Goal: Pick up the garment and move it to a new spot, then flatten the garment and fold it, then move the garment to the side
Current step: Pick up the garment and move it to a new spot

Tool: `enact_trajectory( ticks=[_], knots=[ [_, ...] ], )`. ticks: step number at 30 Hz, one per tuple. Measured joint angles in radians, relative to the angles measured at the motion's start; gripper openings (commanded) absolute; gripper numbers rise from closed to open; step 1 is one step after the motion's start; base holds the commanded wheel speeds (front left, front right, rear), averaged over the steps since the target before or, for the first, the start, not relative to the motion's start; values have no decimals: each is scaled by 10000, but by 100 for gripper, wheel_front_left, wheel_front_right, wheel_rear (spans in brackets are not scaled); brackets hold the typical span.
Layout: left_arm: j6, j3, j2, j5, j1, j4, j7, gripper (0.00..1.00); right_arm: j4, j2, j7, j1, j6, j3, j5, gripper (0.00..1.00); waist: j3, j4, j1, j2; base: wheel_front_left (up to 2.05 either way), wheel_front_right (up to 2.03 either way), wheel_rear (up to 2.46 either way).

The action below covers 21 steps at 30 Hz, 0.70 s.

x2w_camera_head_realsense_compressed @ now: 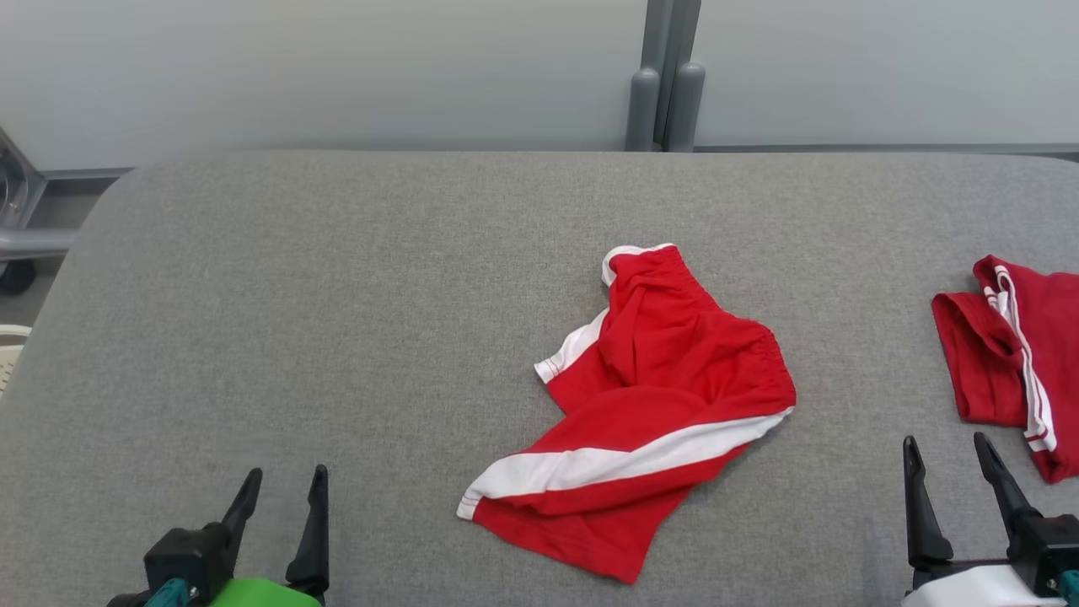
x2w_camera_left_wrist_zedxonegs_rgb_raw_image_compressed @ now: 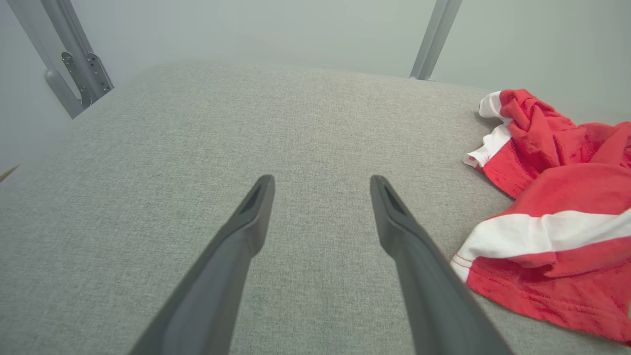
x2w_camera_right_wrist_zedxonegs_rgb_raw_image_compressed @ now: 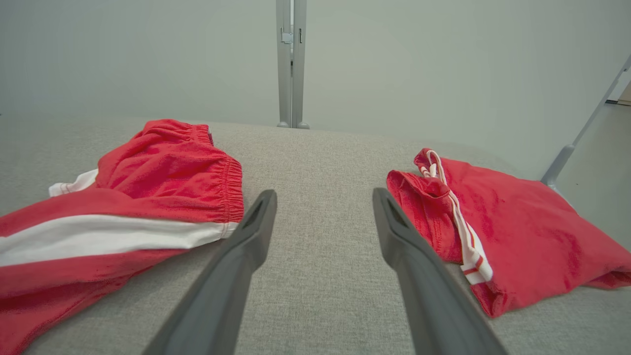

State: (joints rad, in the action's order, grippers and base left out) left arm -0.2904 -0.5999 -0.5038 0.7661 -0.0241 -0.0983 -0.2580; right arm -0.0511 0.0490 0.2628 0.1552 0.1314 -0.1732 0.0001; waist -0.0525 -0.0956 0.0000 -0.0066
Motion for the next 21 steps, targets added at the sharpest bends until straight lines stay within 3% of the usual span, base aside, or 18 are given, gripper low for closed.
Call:
enact_trajectory(
  ticks=[6,11,21],
  knots=[
    [627,2061,800,-2073,1454,351,-44,100,-46,0,0,425,-2,-56,125,100,488,26,0,0,0,0,0],
    [1459,3312,1511,-3229,2191,391,-44,100,-6,0,0,463,-2,-128,249,100,679,16,0,0,0,0,0],
    [3237,4690,2378,-4184,2427,-69,-46,100,35,0,0,412,-2,-128,337,100,675,-52,0,0,0,0,0]
  ],
)
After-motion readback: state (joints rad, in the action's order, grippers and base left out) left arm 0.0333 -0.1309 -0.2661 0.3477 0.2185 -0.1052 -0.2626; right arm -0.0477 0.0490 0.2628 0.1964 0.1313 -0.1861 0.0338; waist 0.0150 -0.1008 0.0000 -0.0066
